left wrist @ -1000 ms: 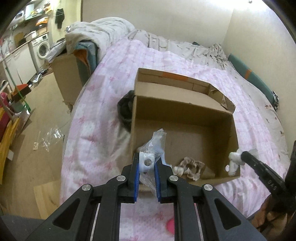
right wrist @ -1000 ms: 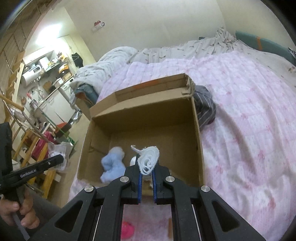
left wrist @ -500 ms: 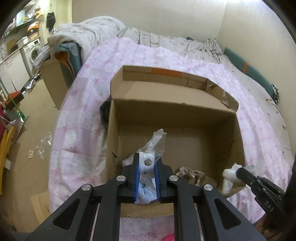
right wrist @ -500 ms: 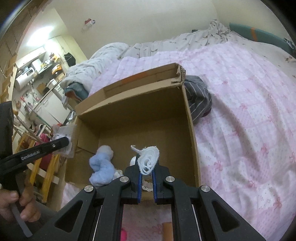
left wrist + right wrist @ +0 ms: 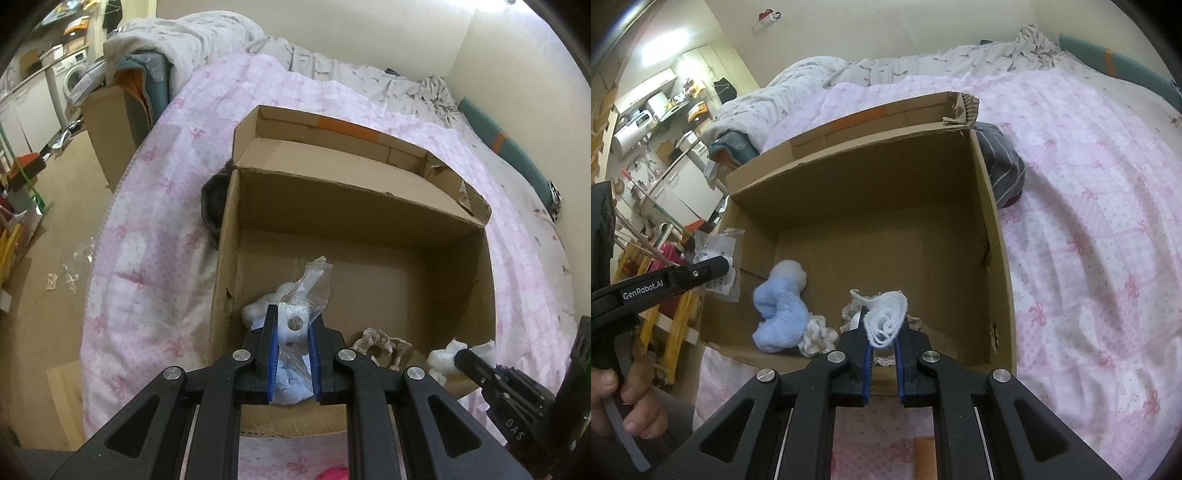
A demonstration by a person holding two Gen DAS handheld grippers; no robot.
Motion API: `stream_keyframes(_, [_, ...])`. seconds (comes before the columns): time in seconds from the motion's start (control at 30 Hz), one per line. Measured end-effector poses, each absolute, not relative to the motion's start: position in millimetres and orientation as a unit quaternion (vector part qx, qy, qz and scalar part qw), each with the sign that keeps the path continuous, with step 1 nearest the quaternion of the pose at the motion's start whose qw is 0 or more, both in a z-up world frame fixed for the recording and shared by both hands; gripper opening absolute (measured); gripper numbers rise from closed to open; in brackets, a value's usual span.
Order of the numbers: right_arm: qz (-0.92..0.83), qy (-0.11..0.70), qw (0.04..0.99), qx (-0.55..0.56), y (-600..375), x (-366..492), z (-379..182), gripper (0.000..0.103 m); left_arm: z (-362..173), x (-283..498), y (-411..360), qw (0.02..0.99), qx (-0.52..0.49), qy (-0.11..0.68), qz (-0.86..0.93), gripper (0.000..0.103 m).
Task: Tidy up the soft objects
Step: 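Carry the bag and cloth into the box while the left tool opens to drop the bag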
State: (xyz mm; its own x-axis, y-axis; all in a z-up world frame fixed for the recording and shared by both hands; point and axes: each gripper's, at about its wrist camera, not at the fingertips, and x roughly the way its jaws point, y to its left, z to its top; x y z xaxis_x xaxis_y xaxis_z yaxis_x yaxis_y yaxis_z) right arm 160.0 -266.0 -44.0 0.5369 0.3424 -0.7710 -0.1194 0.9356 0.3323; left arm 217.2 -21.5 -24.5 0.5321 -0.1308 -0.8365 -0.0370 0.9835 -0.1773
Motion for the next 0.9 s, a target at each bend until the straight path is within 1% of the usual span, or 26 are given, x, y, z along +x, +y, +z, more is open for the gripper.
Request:
stream_keyframes(0.43, [0.135, 0.461, 0.868, 0.123, -267, 160, -45, 0.011, -27, 212, -32, 0.875, -0.076, 0.475, -0.047, 0.014])
stream_keyframes(0.47, [0.134, 0.461, 0.869, 0.123, -268, 160, -45, 0.011, -27, 212, -33, 0.874, -0.076, 0.477, -0.047, 0.017])
stream_keyframes(0.53, [0.134, 0.461, 0.869, 0.124, -268, 160, -45, 0.011, -28, 212, -34, 0.873, -0.073, 0.480, -0.048, 0.028])
stream_keyframes(0.57, [0.132, 0.461, 0.869, 0.123, -268, 160, -45, 0.011, -28, 212, -36, 0.873, -0.070, 0.480, -0.049, 0.041])
stream_keyframes(0.6, [0.132, 0.461, 0.869, 0.123, -268, 160, -45, 0.011, -27, 211, -37, 0.875, -0.067, 0.478, -0.049, 0.059])
stream_keyframes(0.63, [0.132, 0.460, 0.869, 0.124, -268, 161, -45, 0.011, -25, 210, -38, 0.877, -0.065, 0.473, -0.049, 0.066])
stream_keyframes(0.67, [0.132, 0.461, 0.869, 0.125, -268, 161, -45, 0.011, -24, 208, -39, 0.880, -0.065, 0.468, -0.051, 0.070])
stream_keyframes(0.9, [0.133, 0.462, 0.868, 0.127, -269, 161, -46, 0.011, -24, 207, -47, 0.878, -0.053, 0.472, -0.064, 0.070])
